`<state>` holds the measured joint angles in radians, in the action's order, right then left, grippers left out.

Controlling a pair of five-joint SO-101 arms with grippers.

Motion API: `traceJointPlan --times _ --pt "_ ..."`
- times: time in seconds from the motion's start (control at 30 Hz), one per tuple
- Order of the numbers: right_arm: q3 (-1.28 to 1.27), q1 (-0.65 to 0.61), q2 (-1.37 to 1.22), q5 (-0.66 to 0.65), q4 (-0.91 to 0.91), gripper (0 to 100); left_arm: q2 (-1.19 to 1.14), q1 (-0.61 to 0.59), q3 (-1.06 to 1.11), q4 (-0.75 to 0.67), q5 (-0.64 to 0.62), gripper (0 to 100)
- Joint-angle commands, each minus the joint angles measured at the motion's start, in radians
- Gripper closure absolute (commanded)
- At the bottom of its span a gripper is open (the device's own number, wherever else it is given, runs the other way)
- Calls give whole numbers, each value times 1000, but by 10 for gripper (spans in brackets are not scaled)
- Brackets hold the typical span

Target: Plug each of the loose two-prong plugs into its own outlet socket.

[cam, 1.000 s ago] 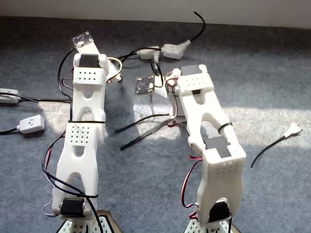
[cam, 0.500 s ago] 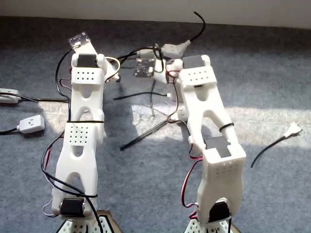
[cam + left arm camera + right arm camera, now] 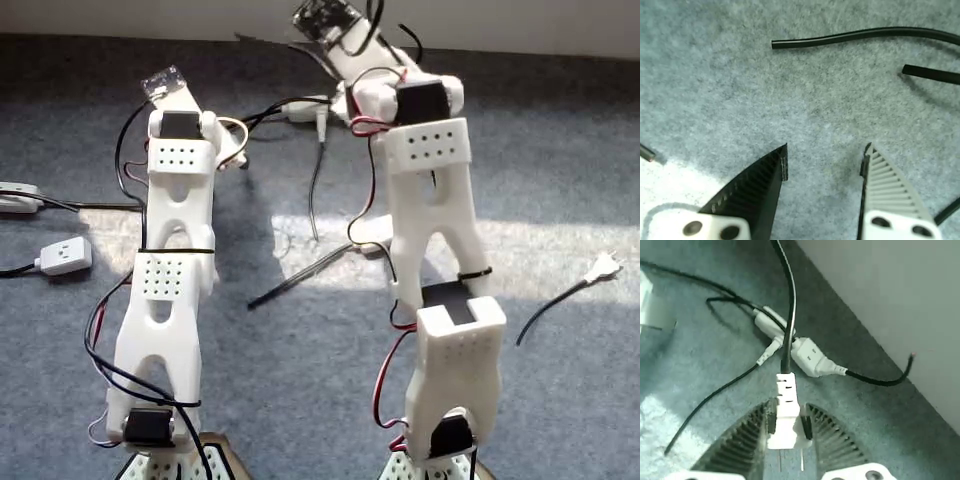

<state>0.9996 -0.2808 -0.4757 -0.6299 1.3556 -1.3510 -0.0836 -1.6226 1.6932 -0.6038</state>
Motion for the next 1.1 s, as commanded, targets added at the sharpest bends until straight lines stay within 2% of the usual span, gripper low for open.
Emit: traceJointPlan --times 0.0,0.1,0.17,0.27,0.4,0.57,0.73,0.8,0.87,0.97,1.07 --pt "165 10 56 100 7 990 24 -5 -42 -6 -9 755" --pt "173 36 54 143 -1 990 22 -31 -44 -5 -14 755" --pt "173 53 54 213 -16 990 22 -5 -44 -3 -9 755" --pt "173 79 54 339 -38 990 30 104 -45 38 32 755" --pt "173 90 53 399 -42 990 104 265 -39 75 226 755" --pt "173 104 53 470 -45 990 154 358 -42 75 233 756" --pt "173 110 53 482 -119 990 265 441 -41 75 241 874" --pt "173 119 54 479 -114 990 297 412 -39 75 241 930" --pt "173 136 54 459 -113 983 302 321 -39 74 242 950" --pt "171 153 53 465 -116 920 283 136 -39 68 229 924" --pt "171 170 53 535 -120 863 231 25 -41 64 135 886"
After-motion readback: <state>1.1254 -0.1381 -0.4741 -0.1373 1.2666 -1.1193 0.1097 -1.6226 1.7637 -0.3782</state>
